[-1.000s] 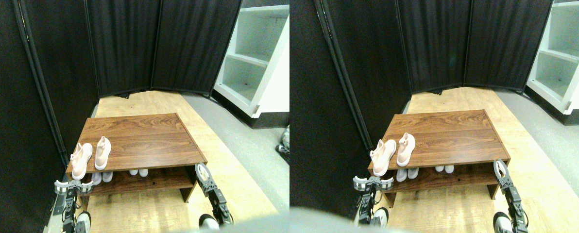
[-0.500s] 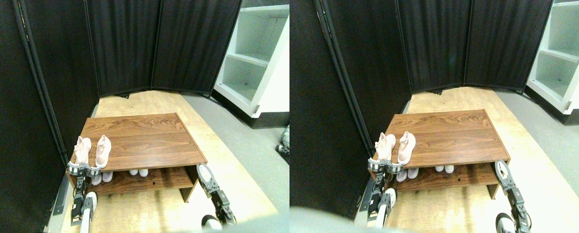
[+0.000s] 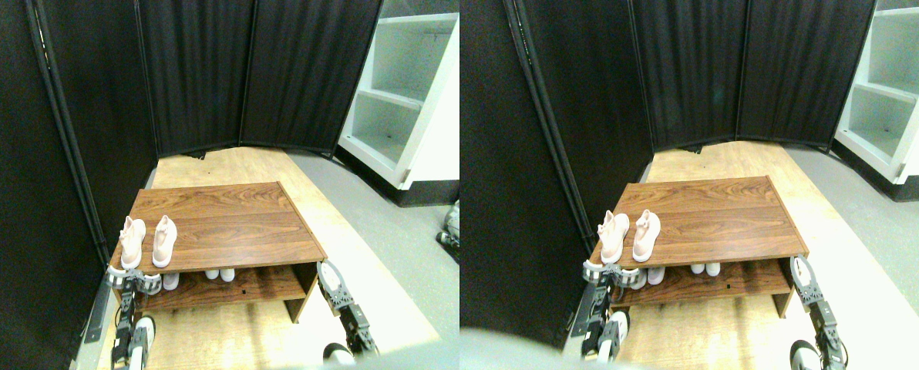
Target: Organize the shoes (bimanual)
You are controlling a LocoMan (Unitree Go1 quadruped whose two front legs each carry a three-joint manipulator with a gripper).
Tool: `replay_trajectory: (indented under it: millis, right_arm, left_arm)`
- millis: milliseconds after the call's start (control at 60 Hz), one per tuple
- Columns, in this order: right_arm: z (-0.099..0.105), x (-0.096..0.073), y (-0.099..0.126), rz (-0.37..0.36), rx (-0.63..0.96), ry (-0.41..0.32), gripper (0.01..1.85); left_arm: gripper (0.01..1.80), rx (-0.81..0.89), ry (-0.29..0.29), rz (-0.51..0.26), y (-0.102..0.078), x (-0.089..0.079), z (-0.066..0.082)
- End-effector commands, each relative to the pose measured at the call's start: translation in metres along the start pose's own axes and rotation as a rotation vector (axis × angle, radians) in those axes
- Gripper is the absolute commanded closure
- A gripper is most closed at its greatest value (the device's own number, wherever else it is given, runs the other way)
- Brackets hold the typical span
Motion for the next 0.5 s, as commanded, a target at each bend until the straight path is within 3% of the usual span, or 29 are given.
replay_trajectory:
  millis: [17,150,217,250,300,317,333,350,367,417,450,467,500]
  right_arm:
    - [0.000,0.002,0.006,0.038,0.001,-0.014,1.85]
    - [-0.002,0.003,0.006,0.036,0.001,-0.014,1.85]
    - [-0.003,0.003,0.006,0.038,-0.014,-0.009,1.85]
    - [-0.003,0.003,0.006,0.039,-0.015,-0.009,1.85]
    - [-0.004,0.003,0.006,0.035,-0.010,-0.005,1.85]
    - [-0.004,0.003,0.006,0.035,-0.010,-0.005,1.85]
    - [-0.004,0.004,0.006,0.028,-0.005,-0.005,1.85]
    - [-0.004,0.004,0.006,0.028,-0.005,-0.005,1.85]
    - [-0.004,0.004,0.006,0.029,-0.002,-0.006,1.85]
    - [-0.005,0.004,0.006,0.032,-0.001,-0.010,1.85]
    - [-0.005,0.004,0.006,0.031,-0.001,-0.009,1.85]
    - [-0.004,0.004,0.006,0.034,-0.007,-0.011,1.85]
    - [-0.004,0.005,0.005,0.029,-0.001,-0.015,1.85]
  left_arm:
    - [0.30,-0.009,-0.004,-0.076,-0.016,-0.012,0.004]
    - [0.33,0.005,-0.025,-0.087,-0.017,-0.035,0.015]
    - [0.45,0.003,-0.038,-0.110,-0.017,-0.042,0.023]
    - [0.58,-0.013,-0.050,-0.111,-0.017,-0.044,0.028]
    - [0.95,-0.031,-0.089,-0.117,-0.014,-0.045,0.042]
    - [0.95,-0.031,-0.089,-0.117,-0.014,-0.045,0.042]
    - [1.15,-0.054,-0.120,-0.118,-0.012,-0.045,0.048]
    - [1.15,-0.054,-0.120,-0.118,-0.012,-0.045,0.048]
    - [1.26,-0.054,-0.138,-0.118,-0.012,-0.045,0.052]
    - [1.54,0.006,-0.179,-0.131,-0.009,-0.043,0.064]
    - [1.61,0.024,-0.178,-0.135,-0.009,-0.043,0.066]
    - [1.80,0.085,-0.214,-0.158,-0.008,-0.042,0.075]
    - [1.80,0.093,-0.232,-0.172,-0.008,-0.039,0.082]
